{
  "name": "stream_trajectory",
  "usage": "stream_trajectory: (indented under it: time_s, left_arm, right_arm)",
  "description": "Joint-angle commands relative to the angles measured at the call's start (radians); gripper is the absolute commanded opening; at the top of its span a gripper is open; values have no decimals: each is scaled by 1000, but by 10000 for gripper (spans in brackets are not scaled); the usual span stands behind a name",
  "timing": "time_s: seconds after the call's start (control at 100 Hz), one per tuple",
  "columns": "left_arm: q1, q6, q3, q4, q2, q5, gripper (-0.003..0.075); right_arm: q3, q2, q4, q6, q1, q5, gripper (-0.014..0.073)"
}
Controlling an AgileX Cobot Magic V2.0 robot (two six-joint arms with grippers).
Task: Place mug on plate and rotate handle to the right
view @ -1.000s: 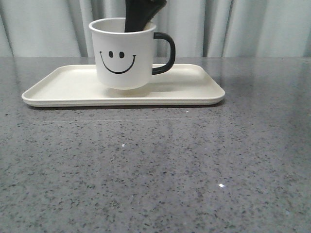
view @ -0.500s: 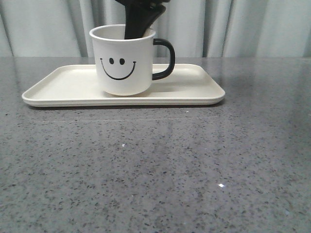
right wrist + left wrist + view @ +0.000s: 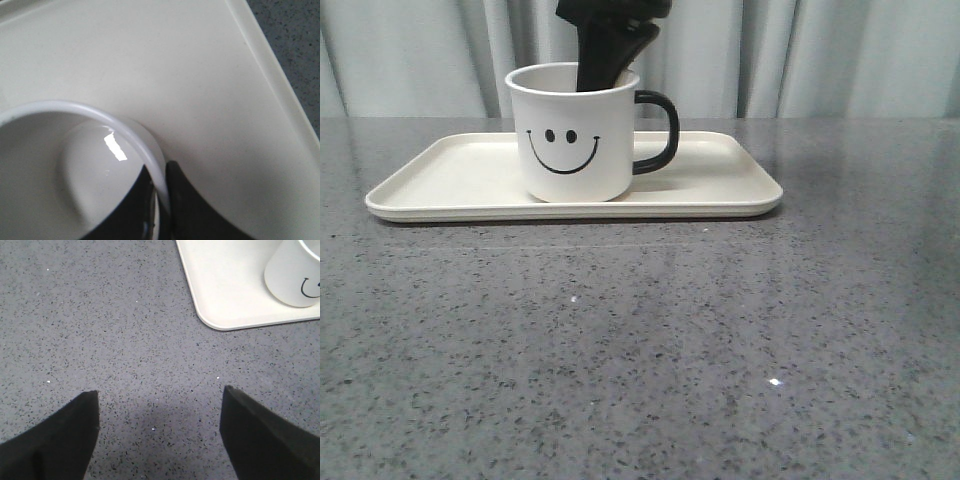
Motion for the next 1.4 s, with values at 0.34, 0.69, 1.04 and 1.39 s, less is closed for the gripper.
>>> stream_trajectory:
  time_s: [0.34,0.69,1.04,1.39]
  left_arm:
    - [1,-9,-24,-12,2,-60,491]
    - [1,-9,-24,-12,2,-60,491]
    - [1,-9,-24,-12,2,-60,491]
    - [1,-9,-24,-12,2,-60,491]
  right_arm:
    - [-28,-52,11,-10,-2,78,233]
    - [-28,-70,11,29,-3,33,458]
    - [-31,-255,-72,173,-22,48,458]
    - [24,-483,-120,299,-164,81,458]
